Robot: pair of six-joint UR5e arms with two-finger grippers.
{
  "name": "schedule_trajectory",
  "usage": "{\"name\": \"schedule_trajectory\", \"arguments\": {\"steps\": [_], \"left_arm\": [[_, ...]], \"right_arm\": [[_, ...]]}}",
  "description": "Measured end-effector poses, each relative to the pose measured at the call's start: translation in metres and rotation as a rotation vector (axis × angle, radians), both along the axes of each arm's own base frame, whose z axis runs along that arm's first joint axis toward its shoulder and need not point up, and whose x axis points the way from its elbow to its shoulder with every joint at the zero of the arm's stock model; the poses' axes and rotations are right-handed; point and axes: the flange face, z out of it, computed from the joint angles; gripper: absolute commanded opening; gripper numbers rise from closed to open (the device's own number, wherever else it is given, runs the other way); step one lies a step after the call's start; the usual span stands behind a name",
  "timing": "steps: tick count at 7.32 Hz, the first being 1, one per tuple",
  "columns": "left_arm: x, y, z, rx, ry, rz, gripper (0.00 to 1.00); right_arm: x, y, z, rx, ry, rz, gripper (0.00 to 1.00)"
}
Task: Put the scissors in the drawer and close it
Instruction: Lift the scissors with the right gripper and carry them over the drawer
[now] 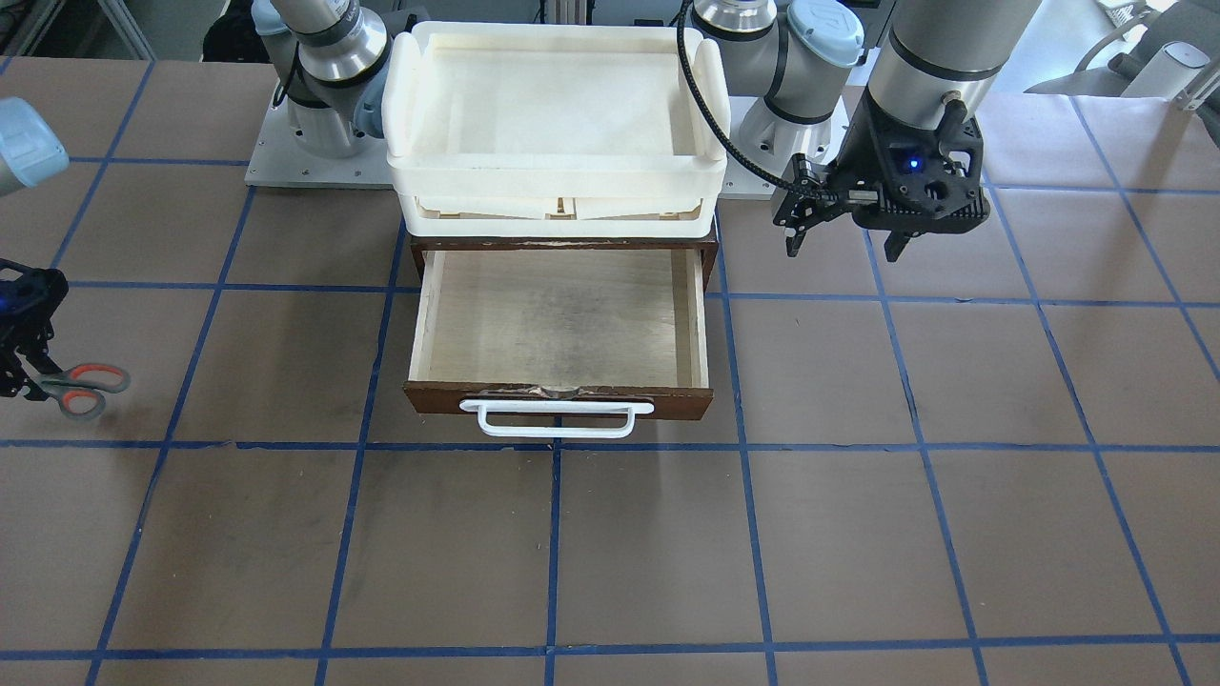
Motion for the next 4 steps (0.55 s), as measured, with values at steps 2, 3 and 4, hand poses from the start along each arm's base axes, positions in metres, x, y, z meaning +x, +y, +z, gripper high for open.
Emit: {"name": "schedule_trajectory", "arguments": {"steps": [2,3,4], "left_arm": [[0.0,0.0,0.0,0.001,-0.003,0.0,1.0],[0.0,0.0,-0.001,0.002,-0.004,0.0,1.0],[0.0,0.0,-0.001,0.002,-0.001,0.0,1.0]], "right_arm": [[0.019,-0.023,0.05,-0.024,0.01,0.046,0.0],[0.036,-0.035,0.08,-0.025,0.006,0.059,0.0],[0.056,-0.046,0.109,-0.023,0.001,0.069,0.0]]}}
